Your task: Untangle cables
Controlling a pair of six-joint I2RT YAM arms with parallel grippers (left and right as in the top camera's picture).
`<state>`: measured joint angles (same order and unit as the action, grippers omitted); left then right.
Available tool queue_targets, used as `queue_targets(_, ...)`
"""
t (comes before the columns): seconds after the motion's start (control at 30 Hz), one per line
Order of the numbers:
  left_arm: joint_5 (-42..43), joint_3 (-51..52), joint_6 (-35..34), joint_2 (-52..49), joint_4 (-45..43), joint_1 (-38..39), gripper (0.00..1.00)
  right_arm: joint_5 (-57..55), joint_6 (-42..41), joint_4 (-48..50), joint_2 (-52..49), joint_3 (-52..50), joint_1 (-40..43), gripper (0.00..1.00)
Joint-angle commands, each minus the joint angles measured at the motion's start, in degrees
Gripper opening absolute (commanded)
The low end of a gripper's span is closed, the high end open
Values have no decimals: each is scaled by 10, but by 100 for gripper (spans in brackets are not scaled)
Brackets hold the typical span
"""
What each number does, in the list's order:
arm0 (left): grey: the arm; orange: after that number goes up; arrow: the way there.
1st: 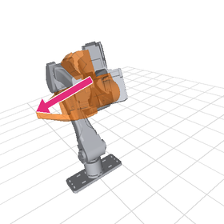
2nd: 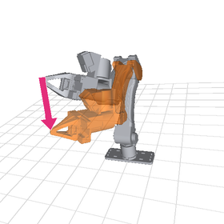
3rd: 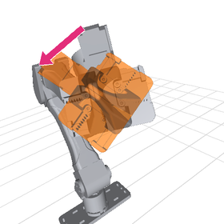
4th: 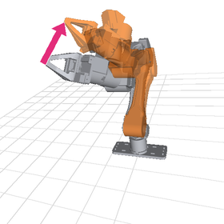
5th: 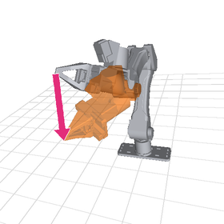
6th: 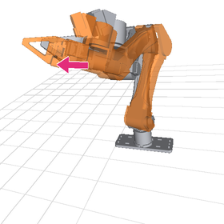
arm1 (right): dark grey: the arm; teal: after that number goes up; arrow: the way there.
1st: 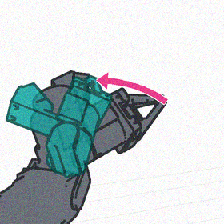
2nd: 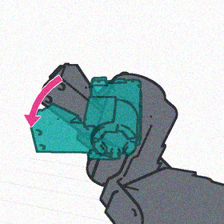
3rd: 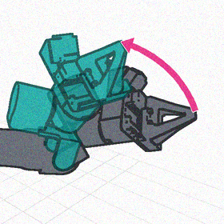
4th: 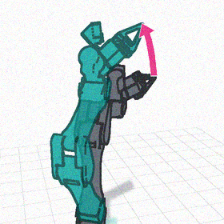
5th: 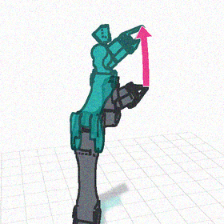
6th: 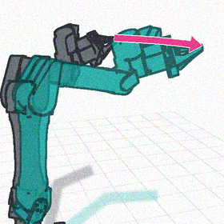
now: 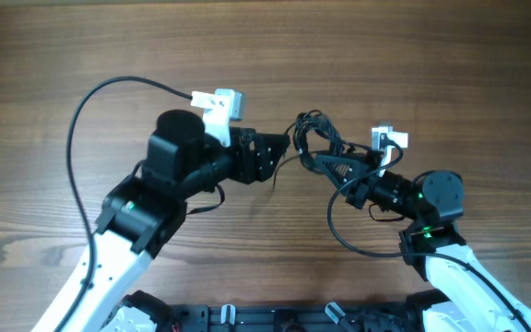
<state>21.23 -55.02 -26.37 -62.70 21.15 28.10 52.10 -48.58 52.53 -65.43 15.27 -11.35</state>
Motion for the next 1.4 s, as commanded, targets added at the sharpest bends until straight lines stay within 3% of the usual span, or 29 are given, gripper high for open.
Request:
queue_targets(0.0, 10, -6, 6, -55, -8, 8, 77, 61, -44, 21, 0, 5, 2, 4)
queue_targets(0.23, 33, -6, 4, -134, -55, 80, 73, 63, -60, 36, 0, 5, -1, 4)
queue_targets(0.3, 13, -6, 4, -134, -59, 83, 18, 63, -52, 36, 0, 5, -1, 4)
queue_targets(0.33, 5, -6, 4, -134, -58, 82, 5, 63, -32, 35, 0, 5, 0, 4)
queue_targets(0.43, 3, -6, 1, -134, -56, 63, 4, 64, 8, 10, 0, 5, 1, 5)
queue_targets(0.47, 3, -6, -5, -134, -55, 60, 4, 63, 20, -4, 0, 5, 1, 9)
queue_targets(0.5, 3, -6, -17, -134, -55, 53, 4, 64, 38, -20, 0, 5, 1, 23)
queue_targets(0.57, 3, -6, -53, -134, -56, 38, 4, 67, 68, -44, 0, 5, 1, 98)
queue_targets(0.63, -19, -6, -125, -134, -55, 18, 4, 90, 89, -47, 0, 5, 1, 100)
queue_targets(0.7, -60, -6, -289, -134, -56, 1, 4, 94, 137, -78, 0, 4, -1, 100)
queue_targets(0.73, -61, -6, -340, -134, -55, -3, 4, 92, 148, -91, 0, 4, -2, 100)
queue_targets(0.8, -61, -6, -409, -134, -55, -5, 4, 63, 193, -122, 0, 4, -17, 100)
queue_targets(0.9, -57, -6, -455, -134, -55, -5, 4, -7, 243, -162, 0, 4, -58, 100)
queue_targets(1.0, -57, -6, -503, -134, -58, -9, 4, -106, 246, -196, -13, 4, -120, 99)
queue_targets(1.1, -47, -6, -506, -134, -57, -9, 4, -153, 247, -174, -43, 4, -160, 99)
queue_targets(1.2, -26, -6, -506, -134, -54, -8, 4, -153, 247, -100, -75, 4, -173, 83)
queue_targets(1.23, -22, -6, -503, -134, -48, -9, 4, -161, 246, -78, -82, 4, -173, 67)
queue_targets(1.3, -27, -6, -462, -134, -33, -9, 4, -191, 238, -53, -81, 4, -173, 9)
queue_targets(1.37, -44, -6, -349, -134, -33, -10, 4, -184, 174, -33, -81, 4, -173, 4)
